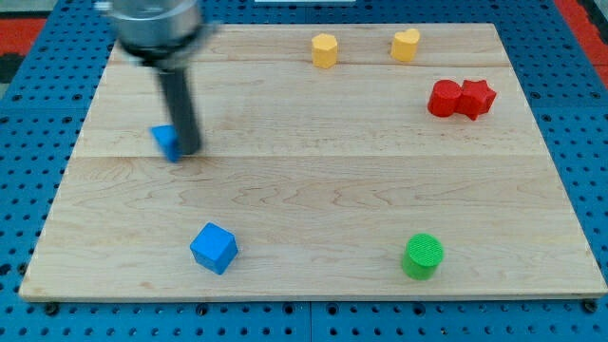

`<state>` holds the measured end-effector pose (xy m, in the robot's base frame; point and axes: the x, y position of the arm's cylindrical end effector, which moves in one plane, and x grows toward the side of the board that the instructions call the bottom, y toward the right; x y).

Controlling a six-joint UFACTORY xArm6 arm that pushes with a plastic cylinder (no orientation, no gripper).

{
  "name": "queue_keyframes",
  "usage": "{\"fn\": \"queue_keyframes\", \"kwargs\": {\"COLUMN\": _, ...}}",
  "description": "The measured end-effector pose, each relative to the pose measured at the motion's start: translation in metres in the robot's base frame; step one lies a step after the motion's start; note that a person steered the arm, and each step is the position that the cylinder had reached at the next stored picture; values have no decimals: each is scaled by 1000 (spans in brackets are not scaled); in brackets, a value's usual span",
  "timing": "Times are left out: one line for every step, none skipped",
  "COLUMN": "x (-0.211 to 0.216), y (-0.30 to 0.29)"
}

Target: Point your arm on top of the red star

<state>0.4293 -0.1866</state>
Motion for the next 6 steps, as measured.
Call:
{"fn": "queue_keyframes", "kwargs": {"x": 0, "y": 26}}
{"fn": "queue_keyframes", "kwargs": {"x": -29, "y": 87}}
{"fn": "queue_keyframes", "kwargs": {"x": -91, "y": 166}}
{"fn": "queue_keyframes", "kwargs": {"x": -102, "y": 249}}
{"fn": "queue_keyframes", "kwargs": {"x": -111, "y": 315}}
{"fn": "queue_keyframes", "kwargs": {"x": -150, "y": 371}}
